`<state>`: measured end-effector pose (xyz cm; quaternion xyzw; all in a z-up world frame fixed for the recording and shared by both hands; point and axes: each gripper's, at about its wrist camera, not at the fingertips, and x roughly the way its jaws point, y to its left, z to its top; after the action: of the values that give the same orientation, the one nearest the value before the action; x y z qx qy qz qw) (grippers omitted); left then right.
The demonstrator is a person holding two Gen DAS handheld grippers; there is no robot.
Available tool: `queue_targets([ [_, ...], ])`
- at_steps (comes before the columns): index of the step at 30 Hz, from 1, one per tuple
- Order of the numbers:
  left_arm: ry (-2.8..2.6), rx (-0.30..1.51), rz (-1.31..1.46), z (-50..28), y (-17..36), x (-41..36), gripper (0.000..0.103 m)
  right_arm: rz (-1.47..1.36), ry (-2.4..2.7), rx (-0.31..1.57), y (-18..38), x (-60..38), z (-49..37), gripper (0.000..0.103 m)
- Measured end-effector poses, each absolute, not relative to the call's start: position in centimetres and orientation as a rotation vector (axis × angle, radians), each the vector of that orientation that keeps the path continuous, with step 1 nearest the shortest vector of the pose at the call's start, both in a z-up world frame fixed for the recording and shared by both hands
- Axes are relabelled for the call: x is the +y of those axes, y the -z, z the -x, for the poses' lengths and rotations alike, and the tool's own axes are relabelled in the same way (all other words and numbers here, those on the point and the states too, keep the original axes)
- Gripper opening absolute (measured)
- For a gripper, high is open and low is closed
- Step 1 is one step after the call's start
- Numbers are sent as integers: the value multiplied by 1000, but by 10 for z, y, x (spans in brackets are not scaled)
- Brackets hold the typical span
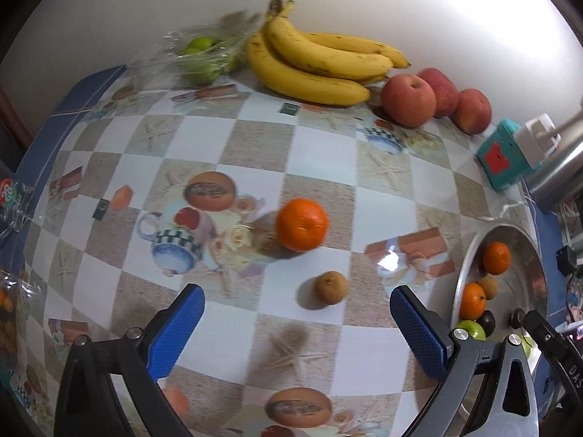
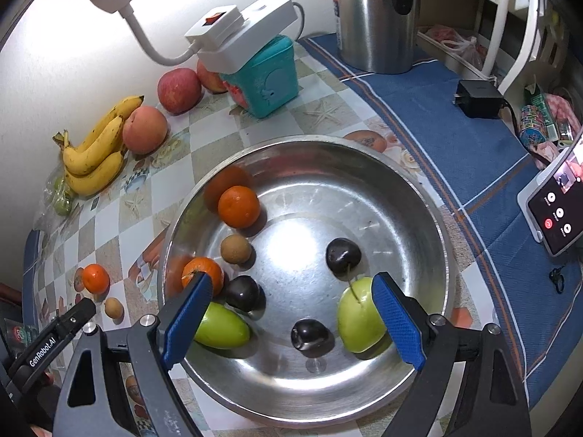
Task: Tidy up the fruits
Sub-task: 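Withdraw both open tools from the basin toward the last orange and kiwi, then move the right tool to the last kiwi and close on it while the left approaches the orange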
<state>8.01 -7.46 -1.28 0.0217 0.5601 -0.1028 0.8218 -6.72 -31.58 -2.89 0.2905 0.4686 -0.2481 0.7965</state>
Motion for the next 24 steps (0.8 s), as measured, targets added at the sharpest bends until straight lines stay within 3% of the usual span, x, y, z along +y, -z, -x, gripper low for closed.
queue_targets([
  [24, 76, 1164, 4, -94, 0, 4, 103, -491, 307, 987, 7, -232, 13, 89],
])
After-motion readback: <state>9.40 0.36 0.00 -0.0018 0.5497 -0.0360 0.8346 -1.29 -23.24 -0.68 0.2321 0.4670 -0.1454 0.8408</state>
